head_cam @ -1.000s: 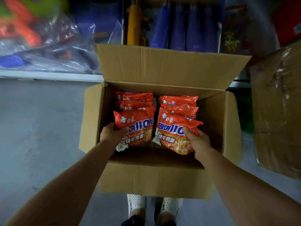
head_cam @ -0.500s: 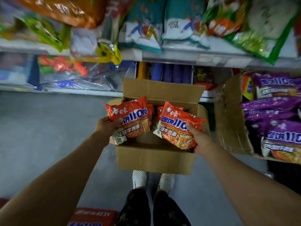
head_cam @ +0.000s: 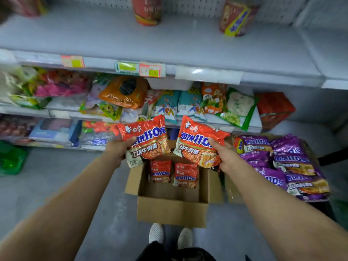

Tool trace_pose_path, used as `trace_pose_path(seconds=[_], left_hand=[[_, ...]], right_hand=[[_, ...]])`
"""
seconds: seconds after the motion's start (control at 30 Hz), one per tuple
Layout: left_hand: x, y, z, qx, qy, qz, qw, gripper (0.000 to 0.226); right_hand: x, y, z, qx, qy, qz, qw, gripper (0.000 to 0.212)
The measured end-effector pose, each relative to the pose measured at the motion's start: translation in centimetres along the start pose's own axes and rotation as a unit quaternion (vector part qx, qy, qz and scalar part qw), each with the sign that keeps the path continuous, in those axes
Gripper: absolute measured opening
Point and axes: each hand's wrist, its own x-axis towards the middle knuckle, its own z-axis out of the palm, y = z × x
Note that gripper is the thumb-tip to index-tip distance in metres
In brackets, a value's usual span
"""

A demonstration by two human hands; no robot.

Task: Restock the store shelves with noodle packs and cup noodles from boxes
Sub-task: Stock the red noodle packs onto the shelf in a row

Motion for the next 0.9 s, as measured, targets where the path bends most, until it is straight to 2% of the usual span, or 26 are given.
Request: trace_pose_path(seconds=[0.07,0.17,0.23,0.37,0.57,0.67,0.7,0.8,0.9], left_hand=[[-2.1,3.3,-0.5,-0.003,-0.01,0.026,1.0,0.017],[-4.6,7.7,-1.1,-0.01,-0.027,0.063,0.998,0.027],[-6.7,10.3,-1.4,-0.013,-0.042,0.093,0.995,0.016],[-10.3,14.7,-1.7,-0.026,-0.049,0.156,0.986,0.005],[-14.6,20.9,-2.8,-0.045,-0.051,0.213,0.975,0.014],[-16.5,23.7,-3.0,-0.05,-0.056,0.238,0.968,0.023],[-16.9,24.6,-3.0,-0.05,-0.051,0.251,0.965,0.023],[-18.2,26.7,-2.9,-0.056,-0.042,0.275,0.959,0.03],[-19.8,30.2,-2.8,-0.069,-0.038,0.308,0.948,0.034]], right_hand=[[-2.1,-2.7,-0.1,0.006,-0.013,-0.025,1.0,0.041],[-4.8,-6.5,-0.1,0.015,-0.037,-0.065,0.997,0.055],[-6.8,-9.1,0.0,0.015,-0.052,-0.092,0.994,0.061],[-10.4,-13.4,0.1,0.026,-0.091,-0.137,0.986,0.06],[-14.5,-19.3,-0.1,0.047,-0.132,-0.201,0.97,0.06],[-16.2,-22.2,-0.4,0.063,-0.152,-0.246,0.955,0.087],[-16.8,-23.2,-0.4,0.064,-0.159,-0.257,0.951,0.088],[-17.8,-25.6,-0.8,0.071,-0.185,-0.283,0.938,0.062],[-19.4,-29.3,-0.7,0.073,-0.196,-0.314,0.926,0.058]])
